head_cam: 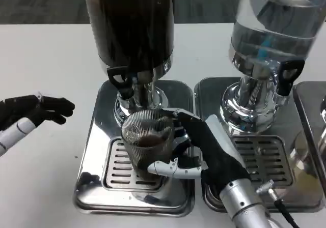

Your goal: Grasp the cup under the faucet to collect the drink, then remove the cup.

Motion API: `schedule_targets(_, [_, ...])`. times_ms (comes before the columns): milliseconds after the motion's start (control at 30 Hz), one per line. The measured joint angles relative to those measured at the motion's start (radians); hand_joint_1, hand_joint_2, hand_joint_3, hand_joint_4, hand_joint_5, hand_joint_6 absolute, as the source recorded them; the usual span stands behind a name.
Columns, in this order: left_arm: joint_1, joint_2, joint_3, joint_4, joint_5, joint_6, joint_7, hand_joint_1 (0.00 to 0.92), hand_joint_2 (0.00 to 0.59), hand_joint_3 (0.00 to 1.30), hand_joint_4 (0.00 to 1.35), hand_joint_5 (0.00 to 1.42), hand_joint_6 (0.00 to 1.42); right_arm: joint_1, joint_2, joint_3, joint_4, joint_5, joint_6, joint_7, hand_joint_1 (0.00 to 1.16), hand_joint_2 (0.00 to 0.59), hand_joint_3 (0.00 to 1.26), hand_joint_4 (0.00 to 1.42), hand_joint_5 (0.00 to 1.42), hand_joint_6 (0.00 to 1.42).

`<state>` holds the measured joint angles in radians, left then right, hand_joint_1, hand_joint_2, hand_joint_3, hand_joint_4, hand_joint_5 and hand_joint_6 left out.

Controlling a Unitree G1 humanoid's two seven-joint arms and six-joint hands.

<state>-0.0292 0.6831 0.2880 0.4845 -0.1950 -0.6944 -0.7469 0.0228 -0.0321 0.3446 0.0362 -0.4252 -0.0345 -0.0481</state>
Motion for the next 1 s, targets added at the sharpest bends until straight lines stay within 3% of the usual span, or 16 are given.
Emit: schedule_targets(1000, [-0.004,0.0,0.0,0.003,-0.001,0.0,-0.02,0.0,0.196,0.4,0.38,0.42,0.34,0.058,-0.001,-0.009,-0.037,0.019,-0.014,-0.031,0.88,0.252,0.38,0.44,0.64,0.85])
